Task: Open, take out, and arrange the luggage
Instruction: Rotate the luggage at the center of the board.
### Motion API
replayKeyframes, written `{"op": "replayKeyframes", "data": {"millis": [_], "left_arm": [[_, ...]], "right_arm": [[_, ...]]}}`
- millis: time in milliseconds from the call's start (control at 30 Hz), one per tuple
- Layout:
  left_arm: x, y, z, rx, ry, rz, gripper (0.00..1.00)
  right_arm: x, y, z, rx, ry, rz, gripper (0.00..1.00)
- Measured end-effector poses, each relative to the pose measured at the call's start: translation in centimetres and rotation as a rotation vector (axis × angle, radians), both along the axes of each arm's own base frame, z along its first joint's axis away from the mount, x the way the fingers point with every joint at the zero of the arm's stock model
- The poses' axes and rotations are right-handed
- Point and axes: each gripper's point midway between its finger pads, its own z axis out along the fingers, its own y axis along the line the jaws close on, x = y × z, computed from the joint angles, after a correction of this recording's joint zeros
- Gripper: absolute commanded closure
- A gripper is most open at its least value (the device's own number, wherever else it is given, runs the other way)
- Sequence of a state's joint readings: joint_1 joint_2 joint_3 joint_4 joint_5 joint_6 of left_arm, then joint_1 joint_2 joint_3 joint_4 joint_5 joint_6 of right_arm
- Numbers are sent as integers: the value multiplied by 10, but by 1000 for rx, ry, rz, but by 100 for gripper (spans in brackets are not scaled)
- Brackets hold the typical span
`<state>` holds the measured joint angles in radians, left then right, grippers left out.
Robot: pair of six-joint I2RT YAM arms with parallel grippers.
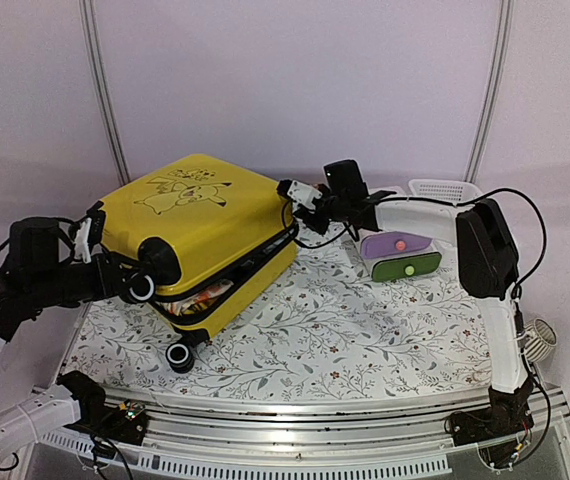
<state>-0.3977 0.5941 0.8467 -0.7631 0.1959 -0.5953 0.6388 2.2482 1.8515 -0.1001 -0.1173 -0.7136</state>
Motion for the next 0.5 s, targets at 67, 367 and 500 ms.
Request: {"op": "replayKeyframes", "data": {"millis": [67, 367, 500], "left_arm": [[0, 0, -1, 1, 6, -2, 78], [-1, -1, -4, 5, 20, -8, 78], [-1, -1, -4, 5, 19, -7, 78]], "right_arm": [[1, 1, 1, -9, -32, 1, 69], [3, -7, 0, -43, -116, -25, 64], [-4, -12, -7, -58, -103, -17, 62]]}}
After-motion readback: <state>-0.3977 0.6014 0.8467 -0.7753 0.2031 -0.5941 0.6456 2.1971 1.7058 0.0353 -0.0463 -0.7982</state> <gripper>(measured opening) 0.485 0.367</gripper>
